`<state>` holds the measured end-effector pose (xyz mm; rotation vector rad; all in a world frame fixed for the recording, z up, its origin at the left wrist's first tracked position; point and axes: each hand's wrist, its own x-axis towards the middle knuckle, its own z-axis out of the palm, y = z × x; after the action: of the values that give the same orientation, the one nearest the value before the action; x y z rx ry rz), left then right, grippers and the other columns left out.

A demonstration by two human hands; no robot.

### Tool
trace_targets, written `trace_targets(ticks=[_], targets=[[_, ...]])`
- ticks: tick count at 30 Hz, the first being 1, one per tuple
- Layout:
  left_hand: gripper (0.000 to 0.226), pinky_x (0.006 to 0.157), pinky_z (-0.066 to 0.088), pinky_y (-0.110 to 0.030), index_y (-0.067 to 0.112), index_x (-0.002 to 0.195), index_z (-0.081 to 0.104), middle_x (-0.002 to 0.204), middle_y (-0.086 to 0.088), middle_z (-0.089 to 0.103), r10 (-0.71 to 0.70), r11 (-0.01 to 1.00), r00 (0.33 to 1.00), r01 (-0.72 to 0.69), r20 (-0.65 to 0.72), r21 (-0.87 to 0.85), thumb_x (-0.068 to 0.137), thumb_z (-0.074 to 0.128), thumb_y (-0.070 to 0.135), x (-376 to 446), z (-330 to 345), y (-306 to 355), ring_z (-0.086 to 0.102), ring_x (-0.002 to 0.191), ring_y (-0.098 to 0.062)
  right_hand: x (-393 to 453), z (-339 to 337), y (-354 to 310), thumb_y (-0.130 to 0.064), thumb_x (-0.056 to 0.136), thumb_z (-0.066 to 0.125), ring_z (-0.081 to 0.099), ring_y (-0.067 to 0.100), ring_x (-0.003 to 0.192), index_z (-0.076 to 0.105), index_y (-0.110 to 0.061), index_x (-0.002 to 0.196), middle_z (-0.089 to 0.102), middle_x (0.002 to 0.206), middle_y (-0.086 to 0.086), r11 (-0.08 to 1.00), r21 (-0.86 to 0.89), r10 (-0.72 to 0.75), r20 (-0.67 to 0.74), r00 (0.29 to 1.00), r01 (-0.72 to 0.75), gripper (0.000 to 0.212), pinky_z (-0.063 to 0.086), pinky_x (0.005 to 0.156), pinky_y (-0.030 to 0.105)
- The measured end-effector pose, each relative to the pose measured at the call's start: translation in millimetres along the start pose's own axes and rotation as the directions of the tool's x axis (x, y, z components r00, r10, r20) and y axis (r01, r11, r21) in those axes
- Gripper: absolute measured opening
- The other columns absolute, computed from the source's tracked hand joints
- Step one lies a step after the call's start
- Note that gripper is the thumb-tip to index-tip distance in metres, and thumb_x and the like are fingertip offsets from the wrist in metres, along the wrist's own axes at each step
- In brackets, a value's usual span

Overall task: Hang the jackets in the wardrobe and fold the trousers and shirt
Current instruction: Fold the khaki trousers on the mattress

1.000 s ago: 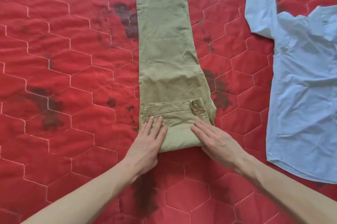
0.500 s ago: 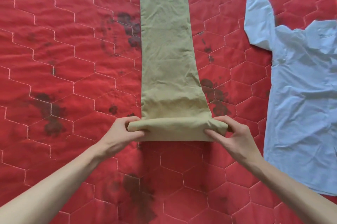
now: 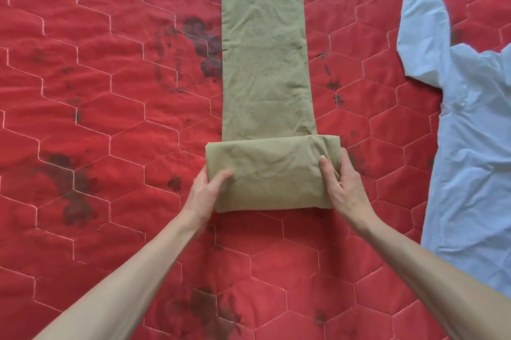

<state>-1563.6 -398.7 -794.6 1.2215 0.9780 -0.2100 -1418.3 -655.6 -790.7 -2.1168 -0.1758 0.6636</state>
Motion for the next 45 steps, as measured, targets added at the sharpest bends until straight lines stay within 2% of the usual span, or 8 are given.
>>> trace_targets(ticks=[8,14,18,22,27,36,41,45], targets=[[0.047,0.101,0.049,-0.026,0.036,0.141,0.044,0.125,0.020,0.068,0.203,0.923,0.977,-0.171,-0.061,0.344,0.100,0.062,0.050,29.7,5.2,-18.5,0.063,0.114,0.007,47.5,29.4,8.4,-0.036,0.112,0.044,0.035,0.009,0.054,0.041,-0.029,0.082,0.038,0.060,-0.010,0.997,-0.073,0.003,-0.161,0.987,-0.015,0.030,0.037,0.059,0.039],[0.072,0.074,0.056,-0.052,0.007,0.137,0.043,0.073,-0.007,0.069,0.373,0.748,0.911,-0.184,-0.175,0.637,0.100,0.039,0.069,44.8,16.7,-22.9,0.071,0.077,-0.036,47.1,35.5,13.2,-0.034,0.111,0.044,0.040,0.015,0.052,0.047,-0.015,0.088,0.041,0.058,-0.003,0.988,-0.136,0.022,-0.308,0.951,-0.067,0.030,0.032,0.058,0.041],[0.092,0.084,0.049,-0.050,0.005,0.152,0.042,0.088,-0.023,0.073,0.375,0.658,0.883,-0.039,-0.282,0.752,0.097,0.007,0.070,45.3,16.9,-15.5,0.069,0.094,-0.046,30.0,49.5,13.5,-0.026,0.109,0.048,0.060,0.036,0.106,0.059,-0.013,0.132,0.068,0.115,0.012,0.929,-0.331,-0.004,-0.452,0.892,-0.163,0.029,0.044,0.088,0.046],[0.043,0.083,0.048,-0.050,0.010,0.137,0.043,0.113,-0.018,0.061,0.602,0.575,0.728,-0.110,-0.328,0.811,0.101,0.050,0.032,44.6,19.9,-10.1,0.060,0.104,-0.042,10.0,56.5,23.9,-0.016,0.107,0.049,0.032,0.032,0.154,0.036,-0.007,0.160,0.036,0.164,0.016,0.789,-0.613,-0.314,-0.341,0.886,0.044,0.055,0.029,0.124,0.048],[0.059,0.129,0.013,-0.032,0.013,0.160,0.030,0.164,-0.014,0.026,0.735,0.308,0.678,-0.332,-0.002,0.891,0.104,0.044,0.026,54.0,26.3,-23.7,0.021,0.156,-0.031,-3.3,58.4,49.3,-0.034,0.108,0.045,0.018,0.028,0.161,0.033,-0.012,0.162,0.025,0.172,0.011,0.707,-0.610,-0.460,-0.012,0.888,0.358,0.059,0.022,0.128,0.052],[0.071,0.129,0.008,-0.057,0.016,0.167,0.004,0.173,-0.020,-0.006,0.634,0.091,0.767,-0.195,0.094,0.977,0.106,0.025,0.046,62.9,24.8,-30.3,-0.004,0.161,-0.035,6.2,46.7,53.9,-0.062,0.095,0.057,0.003,0.034,0.162,0.013,-0.009,0.167,-0.001,0.175,0.016,0.712,-0.604,-0.376,0.105,0.921,0.359,0.099,0.025,0.126,0.057],[0.097,0.127,0.012,-0.060,0.006,0.166,0.012,0.173,-0.022,0.001,0.533,-0.200,0.669,-0.496,0.519,0.845,0.098,0.040,0.069,45.4,8.0,-46.7,0.002,0.160,-0.043,9.5,31.0,57.7,-0.073,0.087,0.061,0.003,0.038,0.161,0.014,-0.009,0.167,-0.001,0.174,0.020,0.597,-0.654,-0.413,0.246,0.877,0.465,0.112,0.022,0.127,0.055],[0.121,0.125,0.016,-0.065,0.006,0.166,0.010,0.171,-0.028,0.000,0.432,-0.282,0.688,-0.512,0.584,0.812,0.077,0.059,0.073,34.8,9.4,-47.6,-0.001,0.157,-0.052,7.8,32.3,57.6,-0.074,0.086,0.060,0.001,0.038,0.161,0.011,-0.010,0.167,-0.003,0.174,0.019,0.606,-0.646,-0.414,0.242,0.878,0.464,0.114,0.020,0.128,0.054]])
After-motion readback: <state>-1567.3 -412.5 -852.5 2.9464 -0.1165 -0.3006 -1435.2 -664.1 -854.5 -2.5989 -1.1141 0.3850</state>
